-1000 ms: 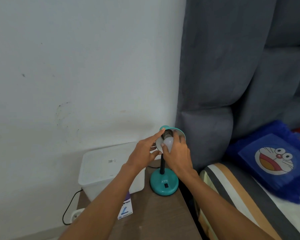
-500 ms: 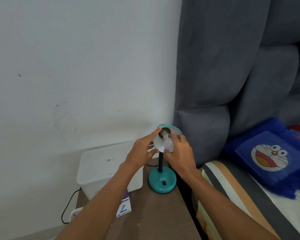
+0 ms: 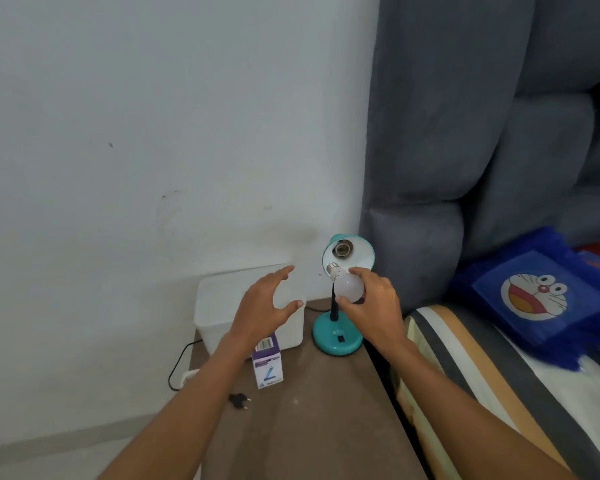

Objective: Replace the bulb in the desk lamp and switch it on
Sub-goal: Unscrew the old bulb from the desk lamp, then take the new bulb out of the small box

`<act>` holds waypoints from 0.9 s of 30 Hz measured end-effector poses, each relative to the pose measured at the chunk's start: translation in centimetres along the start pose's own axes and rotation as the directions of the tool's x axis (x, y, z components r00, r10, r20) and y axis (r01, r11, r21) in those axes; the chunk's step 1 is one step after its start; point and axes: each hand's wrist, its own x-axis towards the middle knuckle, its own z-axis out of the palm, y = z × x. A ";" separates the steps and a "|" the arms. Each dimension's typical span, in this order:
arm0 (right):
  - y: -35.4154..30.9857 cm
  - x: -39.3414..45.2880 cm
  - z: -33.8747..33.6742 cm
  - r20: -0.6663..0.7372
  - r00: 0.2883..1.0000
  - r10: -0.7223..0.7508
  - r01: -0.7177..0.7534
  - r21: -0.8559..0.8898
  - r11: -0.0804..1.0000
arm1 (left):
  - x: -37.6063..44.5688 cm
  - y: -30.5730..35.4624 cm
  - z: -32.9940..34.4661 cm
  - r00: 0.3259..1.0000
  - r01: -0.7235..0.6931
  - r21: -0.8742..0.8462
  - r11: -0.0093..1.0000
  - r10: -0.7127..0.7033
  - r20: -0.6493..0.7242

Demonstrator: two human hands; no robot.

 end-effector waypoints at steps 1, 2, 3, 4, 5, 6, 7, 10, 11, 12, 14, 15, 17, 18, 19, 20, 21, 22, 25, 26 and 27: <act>-0.1 -0.6 0.1 0.013 1.000 -0.003 0.003 0.002 1.000 | -1.3 -0.3 -0.4 1.000 0.013 0.002 1.000 -0.013 -0.027; -0.2 -1.3 0.2 0.031 1.000 -0.006 0.006 0.008 1.000 | -2.5 -0.7 -0.6 0.999 0.025 0.004 1.000 -0.025 -0.047; -0.2 -1.9 0.5 0.056 0.998 -0.007 0.006 0.014 1.000 | -3.8 -1.1 -0.8 0.998 0.035 0.007 0.999 -0.034 -0.060; -0.1 -2.5 0.8 0.084 0.996 -0.007 0.006 0.014 1.000 | -5.0 -1.5 -0.8 0.997 0.047 0.005 0.999 -0.046 -0.067; 0.0 -3.1 1.2 0.107 0.994 -0.005 0.004 0.010 1.000 | -6.2 -1.9 -0.8 0.996 0.062 -0.008 0.998 -0.063 -0.070; 0.2 -3.6 1.7 0.129 0.992 0.004 -0.005 0.003 1.000 | -7.2 -2.3 -0.7 0.994 0.083 -0.028 0.996 -0.085 -0.067; 0.4 -4.2 2.1 0.145 0.989 0.013 -0.013 0.003 1.000 | -8.2 -2.8 -0.6 0.992 0.109 -0.043 0.993 -0.112 -0.059; 1.0 -5.7 3.3 0.195 0.980 0.035 -0.034 -0.005 0.999 | -10.3 -4.5 0.4 0.985 0.160 -0.060 0.985 -0.163 -0.047; 1.3 -6.2 3.9 0.215 0.976 0.044 -0.042 -0.011 0.999 | -10.9 -5.0 0.8 0.983 0.173 -0.073 0.982 -0.177 -0.050; 1.6 -6.7 4.4 0.235 0.970 0.056 -0.053 -0.022 0.998 | -11.4 -5.5 1.2 0.979 0.190 -0.087 0.978 -0.195 -0.053; 2.6 -7.7 5.8 0.275 0.956 0.098 -0.085 -0.057 0.995 | -12.1 -6.3 2.0 0.972 0.224 -0.105 0.969 -0.230 -0.053; 3.1 -8.1 6.6 0.294 0.948 0.121 -0.103 -0.078 0.992 | -12.3 -6.7 2.4 0.969 0.237 -0.106 0.966 -0.243 -0.050; 3.8 -8.9 7.8 0.325 0.932 0.160 -0.126 -0.125 0.984 | -12.4 -7.6 3.1 0.964 0.255 -0.122 0.959 -0.262 -0.044; 4.0 -9.1 8.2 0.344 0.922 0.179 -0.139 -0.136 0.981 | -12.4 -8.2 3.4 0.961 0.264 -0.136 0.955 -0.272 -0.040; 4.3 -9.2 8.6 0.359 0.914 0.190 -0.148 -0.140 0.979 | -12.3 -8.7 3.7 0.959 0.275 -0.153 0.949 -0.283 -0.030; 4.6 -9.3 9.0 0.373 0.906 0.199 -0.154 -0.149 0.977 | -12.3 -9.1 4.0 0.957 0.284 -0.168 0.944 -0.291 -0.020; 4.9 -9.4 9.4 0.381 0.902 0.201 -0.151 -0.158 0.976 | -12.3 -9.4 4.2 0.955 0.291 -0.180 0.940 -0.297 -0.010; 5.1 -9.5 9.7 0.389 0.897 0.210 -0.154 -0.171 0.973 | -12.3 -9.7 4.5 0.953 0.297 -0.191 0.935 -0.304 -0.004; 5.6 -9.7 10.8 0.395 0.887 0.242 -0.188 -0.170 0.967 | -12.3 -10.1 5.2 0.944 0.323 -0.242 0.915 -0.329 0.015; 5.7 -9.7 11.1 0.399 0.881 0.253 -0.200 -0.169 0.965 | -12.2 -10.2 5.4 0.943 0.327 -0.256 0.910 -0.333 0.018; 5.8 -9.7 11.3 0.405 0.877 0.260 -0.207 -0.170 0.963 | -12.2 -10.3 5.6 0.942 0.329 -0.268 0.905 -0.336 0.022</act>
